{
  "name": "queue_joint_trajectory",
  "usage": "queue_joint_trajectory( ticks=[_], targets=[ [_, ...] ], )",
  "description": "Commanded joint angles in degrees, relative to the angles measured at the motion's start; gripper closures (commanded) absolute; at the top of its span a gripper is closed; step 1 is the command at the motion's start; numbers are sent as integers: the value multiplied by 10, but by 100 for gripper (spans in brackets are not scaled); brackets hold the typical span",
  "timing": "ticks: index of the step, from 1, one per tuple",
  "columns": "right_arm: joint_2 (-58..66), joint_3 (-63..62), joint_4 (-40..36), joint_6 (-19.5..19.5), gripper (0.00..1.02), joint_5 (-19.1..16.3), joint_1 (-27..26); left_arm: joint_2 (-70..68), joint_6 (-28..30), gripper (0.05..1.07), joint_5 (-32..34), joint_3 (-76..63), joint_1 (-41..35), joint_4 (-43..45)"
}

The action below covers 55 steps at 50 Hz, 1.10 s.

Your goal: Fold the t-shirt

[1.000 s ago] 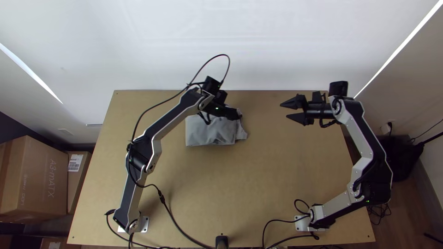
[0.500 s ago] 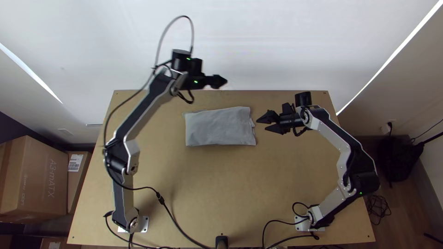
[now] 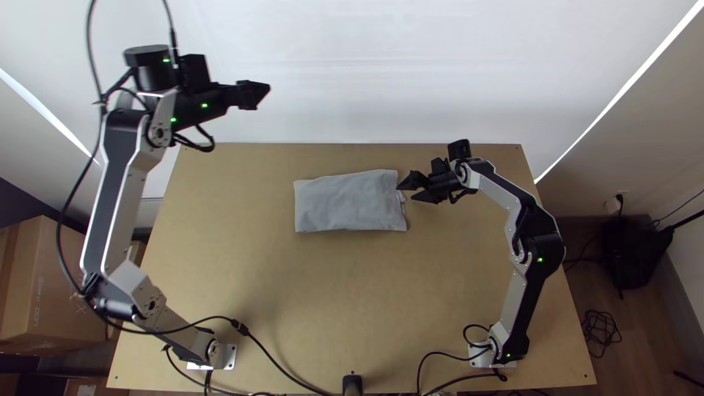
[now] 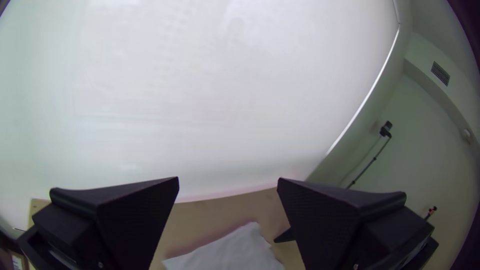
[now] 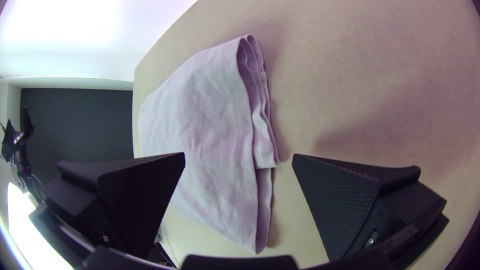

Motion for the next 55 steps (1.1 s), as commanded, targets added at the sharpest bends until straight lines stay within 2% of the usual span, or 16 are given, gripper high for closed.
queue_joint_trajectory(
  ticks=[1, 9, 30, 33, 35, 41, 48, 55],
  targets=[
    [26, 24, 4, -12, 3, 3, 11, -36, 17, 10, -11, -34, 30, 2],
    [54, 47, 3, -12, 3, 4, 31, -74, 19, 10, -11, -70, 77, 4],
    [133, 138, -12, -6, 5, 3, 134, -138, 32, 10, -9, -114, 156, 0],
    [138, 142, -18, -7, 20, 3, 138, -140, 32, 10, -7, -114, 168, -1],
    [141, 144, -22, -7, 36, 2, 139, -141, 32, 10, -6, -115, 170, -1],
    [142, 151, -26, -5, 99, -1, 129, -146, 32, 10, -4, -121, 180, -1],
    [132, 138, -26, -5, 100, -1, 87, -147, 32, 10, -4, -123, 180, -1],
    [107, 110, -26, -12, 100, 0, 23, -146, 32, 10, -4, -124, 179, 2]
  ],
)
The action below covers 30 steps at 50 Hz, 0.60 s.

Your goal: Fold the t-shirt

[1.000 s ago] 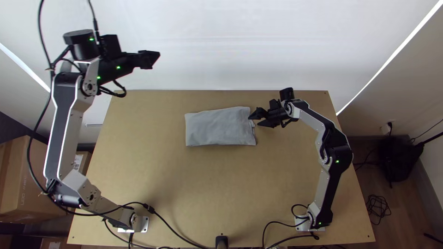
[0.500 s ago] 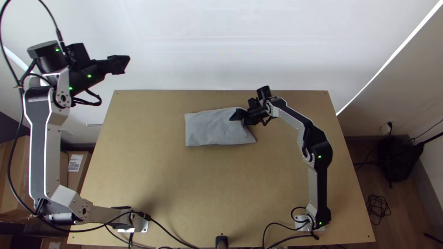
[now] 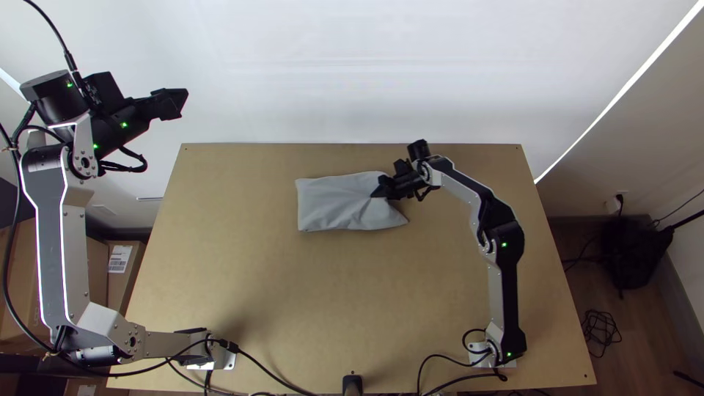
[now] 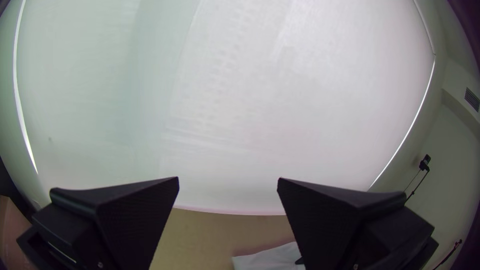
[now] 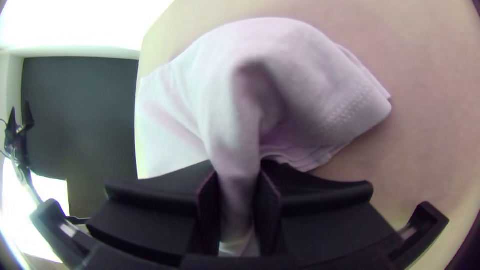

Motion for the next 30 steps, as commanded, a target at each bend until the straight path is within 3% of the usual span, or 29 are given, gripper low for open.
queue_joint_trajectory(
  ticks=[1, 30],
  targets=[
    [-21, -33, -8, -10, 100, 16, -69, -11, 9, 10, 7, -7, 1, 2],
    [-89, -103, 0, -23, 100, 31, -420, -13, -1, 10, 8, -21, -25, 11]
  ],
)
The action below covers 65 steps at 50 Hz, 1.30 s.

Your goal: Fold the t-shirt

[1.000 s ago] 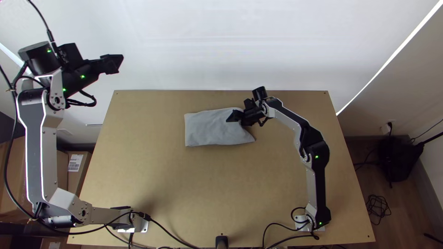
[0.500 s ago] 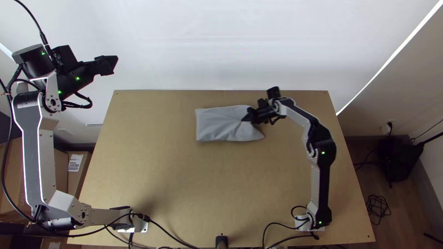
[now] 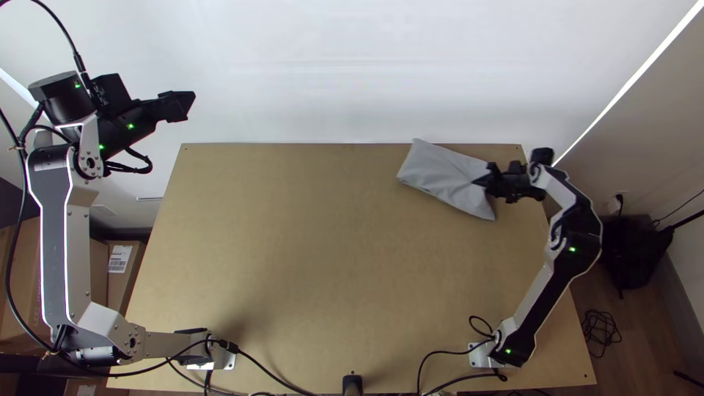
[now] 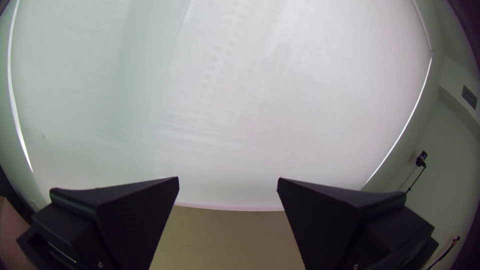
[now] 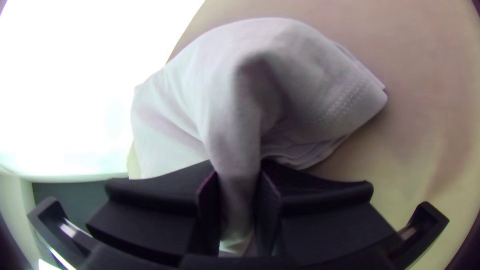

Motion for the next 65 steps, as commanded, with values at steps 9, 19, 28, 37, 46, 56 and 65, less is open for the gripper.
queue_joint_trajectory(
  ticks=[9, 19, 28, 37, 46, 56, 65],
  targets=[
    [-58, -43, 1, -25, 89, 25, -97, -13, -4, 10, 4, -14, -21, 9],
    [-154, -64, 10, -44, 3, 98, -110, -22, -4, 10, 4, -25, -23, 13],
    [-260, -48, 39, -61, 3, 187, -115, -34, 0, 10, 4, -26, -17, 14],
    [-350, -23, 41, -87, 3, 220, -118, -50, 3, 10, 4, -35, -11, 24],
    [-444, -1, 42, -74, 3, 237, -132, -106, 0, 10, 1, -105, 3, 109],
    [-572, -16, 114, -67, 3, 238, -137, -186, 6, 10, -28, -203, 22, 191],
    [-713, -144, 277, -21, 3, 240, -146, -308, 27, 10, -73, -390, 42, 343]
  ],
)
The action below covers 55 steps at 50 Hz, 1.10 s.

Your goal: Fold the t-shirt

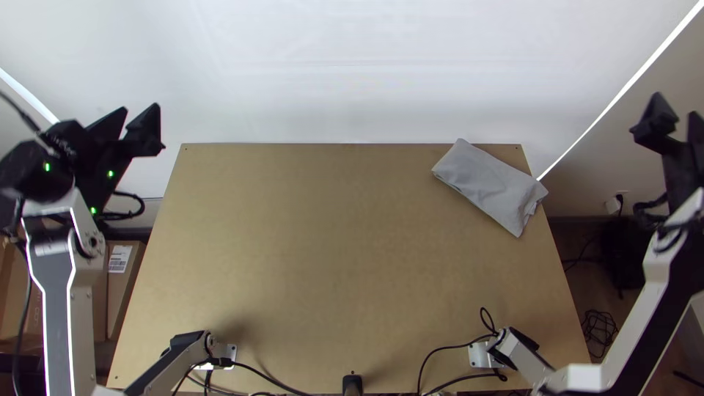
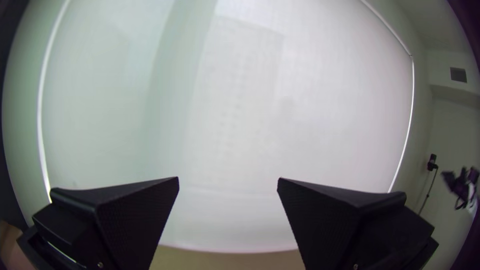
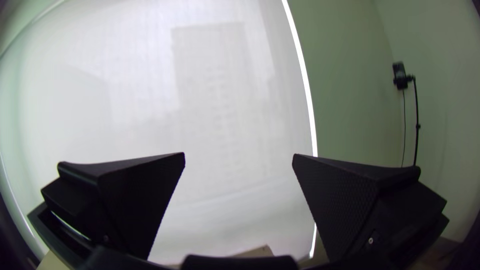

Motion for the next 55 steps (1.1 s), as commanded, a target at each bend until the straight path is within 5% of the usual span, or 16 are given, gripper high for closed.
queue_joint_trajectory(
  ticks=[1, 15, 35, 47, 55],
  targets=[
    [-90, -99, 76, 22, 3, 3, -9, -79, 23, 10, -25, -123, 12, 86],
    [-322, -397, 307, -8, 3, 2, -1, -242, 84, 10, -102, -380, -1, 237],
    [-496, -718, 354, -56, 3, 15, 51, -342, 123, 10, -151, -632, -43, 356],
    [-601, -856, 355, -94, 3, 82, 131, -370, 118, 10, -151, -723, -55, 390],
    [-633, -872, 280, -87, 3, 123, 161, -416, 105, 10, -151, -770, -62, 386]
  ],
)
